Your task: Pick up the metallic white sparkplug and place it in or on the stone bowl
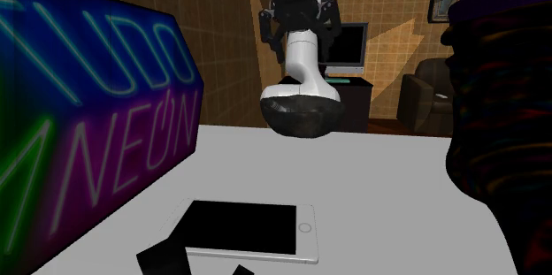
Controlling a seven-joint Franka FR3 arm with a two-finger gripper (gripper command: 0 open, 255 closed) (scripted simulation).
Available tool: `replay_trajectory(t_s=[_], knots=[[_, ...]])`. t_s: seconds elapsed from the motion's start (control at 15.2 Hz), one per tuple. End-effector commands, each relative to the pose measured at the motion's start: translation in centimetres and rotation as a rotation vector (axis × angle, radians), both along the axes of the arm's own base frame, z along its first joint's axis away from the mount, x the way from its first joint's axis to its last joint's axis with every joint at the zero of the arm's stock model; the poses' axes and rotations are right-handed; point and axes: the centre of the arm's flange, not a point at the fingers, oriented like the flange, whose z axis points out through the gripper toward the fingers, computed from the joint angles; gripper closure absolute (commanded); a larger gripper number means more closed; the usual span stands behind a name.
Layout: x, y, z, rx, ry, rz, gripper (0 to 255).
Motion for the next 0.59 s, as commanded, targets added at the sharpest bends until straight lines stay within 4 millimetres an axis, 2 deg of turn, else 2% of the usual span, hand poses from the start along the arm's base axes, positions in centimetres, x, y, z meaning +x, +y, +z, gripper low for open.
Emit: replay_trajectory(t_s=[0.0,0.07,0.53], knots=[[0.50,-0.48,2.14,0.000,0.000,0.000,0],[0.78,-0.66,3.12,0.000,0.000,0.000,0],[0.78,-0.66,3.12,0.000,0.000,0.000,0]])
